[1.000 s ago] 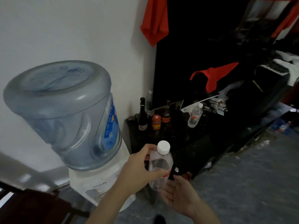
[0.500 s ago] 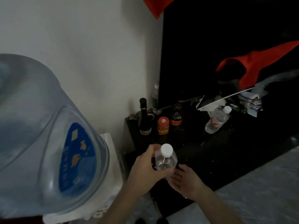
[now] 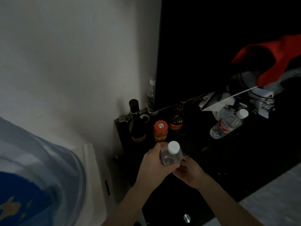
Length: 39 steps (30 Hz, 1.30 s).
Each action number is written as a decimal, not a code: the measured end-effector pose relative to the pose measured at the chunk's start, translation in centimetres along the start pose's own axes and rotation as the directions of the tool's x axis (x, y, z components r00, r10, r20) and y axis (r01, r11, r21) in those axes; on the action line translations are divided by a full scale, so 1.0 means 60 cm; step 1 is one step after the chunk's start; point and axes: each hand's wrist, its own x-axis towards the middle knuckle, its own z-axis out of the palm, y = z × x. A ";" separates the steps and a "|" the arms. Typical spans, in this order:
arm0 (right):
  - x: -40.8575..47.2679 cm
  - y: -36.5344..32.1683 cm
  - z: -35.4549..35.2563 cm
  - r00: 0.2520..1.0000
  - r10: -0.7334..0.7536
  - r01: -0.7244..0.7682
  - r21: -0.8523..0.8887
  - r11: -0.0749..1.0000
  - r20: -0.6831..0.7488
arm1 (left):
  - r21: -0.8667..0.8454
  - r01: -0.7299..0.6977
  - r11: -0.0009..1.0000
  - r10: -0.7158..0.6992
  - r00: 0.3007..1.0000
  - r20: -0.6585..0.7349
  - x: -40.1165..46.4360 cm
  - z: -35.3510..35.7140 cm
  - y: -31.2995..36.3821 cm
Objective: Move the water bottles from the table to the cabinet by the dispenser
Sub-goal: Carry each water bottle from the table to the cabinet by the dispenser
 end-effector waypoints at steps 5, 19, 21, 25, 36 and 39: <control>0.018 -0.020 -0.008 0.997 -0.037 0.035 -0.033 0.999 -0.062 | 0.017 -0.015 1.000 0.014 1.000 0.024 0.033 0.015 0.012; 0.042 -0.037 -0.041 1.000 -0.030 0.030 0.003 1.000 0.003 | 0.013 0.020 1.000 -0.020 1.000 0.020 0.084 0.049 -0.004; 0.041 -0.038 -0.044 0.999 -0.033 0.033 0.005 0.999 0.002 | 0.016 0.030 0.999 -0.030 0.999 0.020 0.085 0.052 -0.006; 0.020 -0.038 -0.052 0.999 -0.028 0.027 -0.050 0.998 -0.029 | 0.101 0.041 0.994 -0.046 0.998 0.046 0.076 0.046 -0.002; -0.149 -0.131 -0.039 0.967 -0.256 0.185 -0.648 0.739 -0.016 | 0.712 -0.031 0.702 -0.060 0.993 0.103 0.008 -0.043 0.090; -0.198 -0.131 -0.028 0.904 -0.419 0.284 -0.855 0.433 0.088 | 0.777 -0.064 0.627 -0.021 0.995 0.099 -0.025 -0.067 0.120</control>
